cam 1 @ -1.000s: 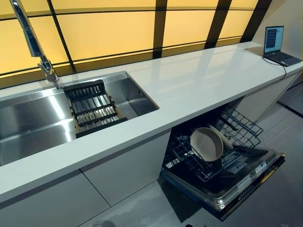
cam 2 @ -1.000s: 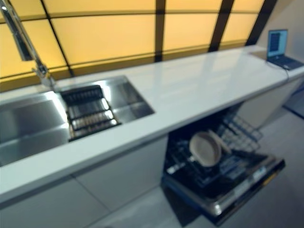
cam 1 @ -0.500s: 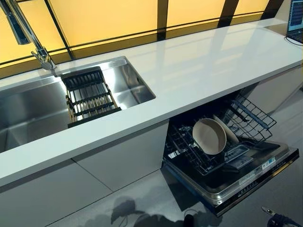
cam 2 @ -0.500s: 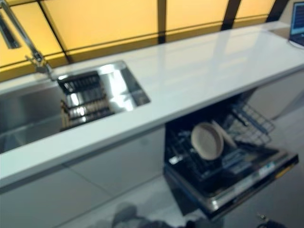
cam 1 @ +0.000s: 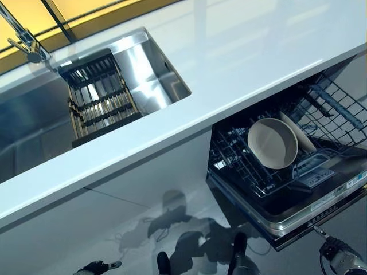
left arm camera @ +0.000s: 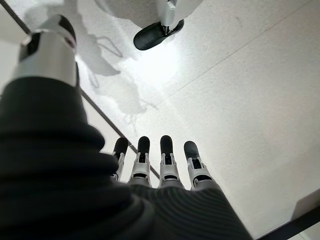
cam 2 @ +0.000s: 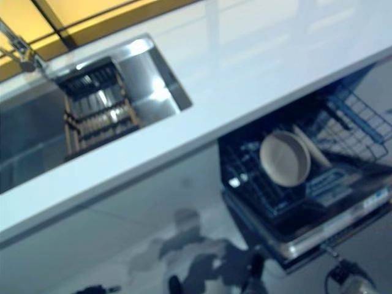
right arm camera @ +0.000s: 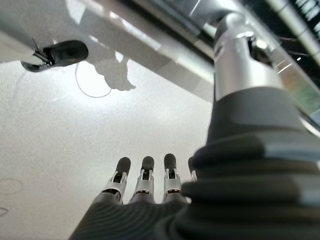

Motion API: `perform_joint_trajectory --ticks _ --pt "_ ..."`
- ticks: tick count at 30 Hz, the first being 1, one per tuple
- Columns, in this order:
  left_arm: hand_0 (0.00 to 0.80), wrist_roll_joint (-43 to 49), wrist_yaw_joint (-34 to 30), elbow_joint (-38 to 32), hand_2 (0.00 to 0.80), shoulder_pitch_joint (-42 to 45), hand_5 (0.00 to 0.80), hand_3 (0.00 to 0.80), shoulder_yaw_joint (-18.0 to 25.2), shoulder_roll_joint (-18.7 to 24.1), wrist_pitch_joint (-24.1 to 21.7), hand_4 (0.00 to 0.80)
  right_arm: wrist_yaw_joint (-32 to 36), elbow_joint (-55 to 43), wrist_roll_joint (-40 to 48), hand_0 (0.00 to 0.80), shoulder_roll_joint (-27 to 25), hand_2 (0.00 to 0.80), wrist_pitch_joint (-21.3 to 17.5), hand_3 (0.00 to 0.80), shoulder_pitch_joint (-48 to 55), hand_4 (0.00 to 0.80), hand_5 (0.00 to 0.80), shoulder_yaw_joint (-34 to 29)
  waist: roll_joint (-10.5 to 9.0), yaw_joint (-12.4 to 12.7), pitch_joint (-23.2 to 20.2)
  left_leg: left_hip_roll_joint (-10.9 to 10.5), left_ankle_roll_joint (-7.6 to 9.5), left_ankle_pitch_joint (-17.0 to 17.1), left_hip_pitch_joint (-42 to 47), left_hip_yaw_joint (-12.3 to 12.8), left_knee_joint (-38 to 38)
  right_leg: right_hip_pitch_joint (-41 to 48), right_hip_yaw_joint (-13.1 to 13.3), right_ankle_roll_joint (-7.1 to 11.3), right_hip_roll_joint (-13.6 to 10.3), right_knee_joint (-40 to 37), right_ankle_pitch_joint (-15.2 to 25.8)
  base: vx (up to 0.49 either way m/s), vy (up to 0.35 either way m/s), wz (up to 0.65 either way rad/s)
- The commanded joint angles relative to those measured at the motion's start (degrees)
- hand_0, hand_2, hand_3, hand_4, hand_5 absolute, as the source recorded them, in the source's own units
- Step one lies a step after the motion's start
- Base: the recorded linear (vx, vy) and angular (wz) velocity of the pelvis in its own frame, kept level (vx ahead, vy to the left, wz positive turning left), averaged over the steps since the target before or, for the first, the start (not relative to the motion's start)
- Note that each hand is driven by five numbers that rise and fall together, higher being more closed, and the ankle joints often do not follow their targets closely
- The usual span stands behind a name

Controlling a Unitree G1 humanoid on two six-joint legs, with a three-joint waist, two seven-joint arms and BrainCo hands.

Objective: Take plates into dishwasher

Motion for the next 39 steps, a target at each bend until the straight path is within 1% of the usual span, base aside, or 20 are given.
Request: perform_joint_trajectory --ticks 1,6,7,8,10,12,13,14,15,17,18,19,20,21,22,23,24,28,33,39 --pt "0.0 -3.2 0.5 2.2 0.0 -0.9 0.0 0.0 0.8 1.5 -1.1 0.0 -1.9 0.3 2.2 0.0 -3.2 0.0 -2.4 0.0 -2.4 0.0 0.0 2.3 -0.39 0.7 1.7 -2.2 5.28 -0.9 -2.9 -1.5 3.7 -1.7 1.0 0.46 -0.7 9.3 -3.3 -0.089 -0.015 -0.13" --pt "0.0 -4.6 0.7 1.8 0.0 -2.2 0.0 0.0 0.3 1.6 -1.4 0.0 -2.1 1.0 4.3 0.0 -5.2 0.0 -3.6 0.0 -4.9 0.0 0.0 2.7 1.28 0.8 3.6 -2.0 5.54 -1.8 -5.9 -1.1 7.8 -4.5 0.7 -0.74 -1.3 14.2 -5.6 -0.088 -0.025 -0.02" --pt "0.0 -5.0 0.7 1.2 0.0 -2.5 0.0 0.0 0.3 1.7 -1.4 0.0 -0.6 0.8 8.5 0.0 -5.8 0.0 -4.6 0.0 -5.9 0.0 0.0 2.4 2.02 0.8 4.3 -2.1 5.26 -3.6 -6.9 -2.0 10.4 -5.6 1.9 -0.58 -1.4 17.4 -8.5 -0.014 -0.023 0.03" --pt "0.0 -5.1 0.6 1.1 0.0 -2.6 0.0 0.0 0.3 1.7 -1.4 0.0 -0.2 0.6 9.2 0.0 -5.8 0.0 -4.8 0.0 -6.1 0.0 0.0 2.4 2.11 0.8 4.5 -2.1 5.29 -3.7 -7.3 -2.1 11.1 -5.9 1.9 -0.71 -1.5 18.0 -8.8 -0.018 -0.031 0.06" --pt "0.0 -5.3 0.5 0.7 0.0 -2.8 0.0 0.0 0.1 1.9 -1.5 0.0 2.5 -0.4 15.8 0.0 -5.6 0.0 -6.7 0.0 -7.1 0.0 0.0 2.2 2.43 0.9 5.1 -2.0 5.4 -4.2 -8.8 -2.2 13.3 -6.7 1.9 -1.21 -1.7 19.8 -9.9 -0.071 -0.041 0.1" --pt "0.0 -5.6 0.2 0.6 0.0 -2.8 0.0 0.0 0.0 1.5 -2.1 0.0 8.9 -4.6 27.2 0.0 -4.3 0.0 -10.7 0.0 -9.1 0.0 0.0 2.7 2.83 1.1 5.8 -1.9 5.45 -5.2 -11.2 -2.4 17.6 -7.9 1.8 -2.24 -2.5 23.4 -11.9 -0.072 -0.034 0.14" --pt "0.0 -5.5 0.2 0.7 0.0 -2.8 0.0 0.0 -0.1 1.2 -2.3 0.0 10.3 -5.5 29.2 0.0 -3.8 0.0 -11.6 0.0 -9.8 0.0 0.0 2.8 2.94 1.2 5.9 -1.8 5.42 -5.3 -11.4 -2.4 18.3 -8.0 1.7 -2.39 -2.6 24.1 -12.2 -0.038 -0.002 0.16" --pt "0.0 -5.5 0.2 0.7 0.0 -2.8 0.0 0.0 -0.2 0.8 -2.6 0.0 13.7 -6.7 33.1 0.0 -3.0 0.0 -12.8 0.0 -10.9 0.0 0.0 2.9 3.11 1.3 5.9 -1.7 5.34 -5.4 -12.0 -2.4 19.3 -8.3 1.6 -2.66 -2.9 25.3 -12.9 -0.016 0.006 0.08" --pt "0.0 -5.5 0.1 0.7 0.0 -2.7 0.0 0.0 -0.2 0.8 -2.6 0.0 14.3 -6.8 33.6 0.0 -2.9 0.0 -13.1 0.0 -11.1 0.0 0.0 2.9 3.1 1.3 5.9 -1.6 5.32 -5.5 -12.2 -2.4 19.6 -8.4 1.6 -2.72 -3.0 25.5 -13.1 -0.017 0.033 0.08" --pt "0.0 -5.4 0.1 1.0 0.0 -2.9 0.0 0.0 -1.1 -0.4 -3.0 0.0 22.7 -7.9 37.9 0.0 -1.8 0.0 -14.2 0.0 -14.6 0.0 0.0 2.8 3.82 1.8 5.6 -1.5 5.03 -6.0 -13.4 -2.6 22.2 -9.0 1.6 -3.4 -4.0 28.1 -14.7 -0.004 0.05 0.05" --pt "0.0 -5.4 0.1 1.1 0.0 -3.0 0.0 0.0 -1.1 -0.5 -3.1 0.0 23.6 -7.7 38.4 0.0 -1.9 0.0 -14.0 0.0 -14.9 0.0 0.0 2.9 3.84 1.7 5.6 -1.5 5.02 -6.1 -13.6 -2.7 22.5 -9.1 1.6 -3.43 -4.1 28.5 -14.9 0.013 0.058 0.03" --pt "0.0 -5.2 0.0 1.3 0.0 -2.9 0.0 0.0 -1.4 -1.1 -3.3 0.0 28.0 -7.8 39.7 0.0 -1.5 0.0 -13.6 0.0 -17.2 0.0 0.0 2.8 4.38 2.4 5.1 -1.7 4.92 -6.2 -13.8 -2.9 23.2 -9.0 1.7 -3.7 -4.6 29.3 -15.4 0.034 0.087 0.0" --pt "0.0 -5.2 -0.1 1.3 0.0 -2.9 0.0 0.0 -1.7 -1.7 -3.5 0.0 33.3 -7.7 40.6 0.0 -1.5 0.0 -12.2 0.0 -19.3 0.0 0.0 3.3 4.84 2.7 4.9 -1.9 4.84 -6.4 -14.0 -3.1 24.1 -9.0 1.7 -3.91 -5.2 30.1 -16.0 0.057 0.128 0.02" --pt "0.0 -5.0 -0.4 1.4 0.0 -2.7 0.0 0.0 -1.9 -2.2 -3.7 0.0 36.3 -7.7 40.8 0.0 -1.6 0.0 -11.6 0.0 -20.7 0.0 0.0 3.8 5.23 3.0 4.6 -2.1 4.81 -6.6 -14.1 -3.3 24.6 -8.8 1.8 -4.01 -5.7 30.5 -16.3 0.055 0.103 0.04" --pt "0.0 -4.9 -0.5 1.4 0.0 -2.6 0.0 0.0 -2.0 -2.3 -3.8 0.0 37.0 -7.6 41.0 0.0 -1.7 0.0 -11.8 0.0 -21.1 0.0 0.0 3.9 5.34 3.0 4.6 -2.2 4.81 -6.6 -14.1 -3.3 24.7 -8.8 1.8 -4.02 -5.8 30.7 -16.4 0.084 0.135 0.09" --pt "0.0 -4.6 -0.8 1.7 0.0 -2.1 0.0 0.0 -2.5 -3.0 -4.0 0.0 40.4 -7.9 40.7 0.0 -2.0 0.0 -10.5 0.0 -23.8 0.0 0.0 4.9 6.03 3.7 4.1 -2.5 4.72 -6.6 -13.9 -3.5 25.2 -8.3 1.8 -4.15 -6.6 31.2 -16.8 0.095 0.136 0.09" --pt "0.0 -4.4 -1.0 1.8 0.0 -1.7 0.0 0.0 -2.7 -3.3 -3.9 0.0 42.2 -7.9 39.8 0.0 -2.3 0.0 -9.8 0.0 -25.0 0.0 0.0 5.5 6.35 4.0 3.8 -2.7 4.67 -6.6 -13.7 -3.7 25.4 -7.9 1.7 -4.17 -7.0 31.3 -17.0 0.099 0.14 0.09" --pt "0.0 -3.1 -1.6 1.7 0.0 -0.2 0.0 0.0 -2.6 -3.6 -3.3 0.0 43.7 -10.0 37.5 0.0 -2.8 0.0 -9.3 0.0 -29.3 0.0 0.0 8.4 6.9 5.2 2.9 -3.1 4.35 -6.4 -12.8 -4.2 25.6 -5.9 1.2 -4.26 -7.6 30.9 -17.1 0.097 0.103 0.06" --pt "0.0 -1.5 -2.9 1.2 0.0 1.8 0.0 0.0 -2.7 -3.4 -3.0 0.0 41.7 -15.1 37.6 0.0 -2.1 0.0 -10.6 0.0 -31.3 0.0 0.0 11.3 6.23 6.4 2.2 -2.9 4.25 -6.2 -11.6 -4.7 26.0 -2.9 0.4 -4.47 -7.3 29.8 -16.8 0.084 0.015 -0.06" --pt "0.0 -0.9 -2.7 1.0 0.0 3.4 0.0 0.0 -3.8 -3.7 -3.1 0.0 40.0 -17.4 37.9 0.0 -2.9 0.0 -10.7 0.0 -32.9 0.0 0.0 11.6 5.8 7.3 1.4 -1.8 3.67 -5.4 -10.4 -4.9 26.3 0.8 -0.8 -4.94 -6.6 28.3 -16.7 0.087 0.011 0.02"
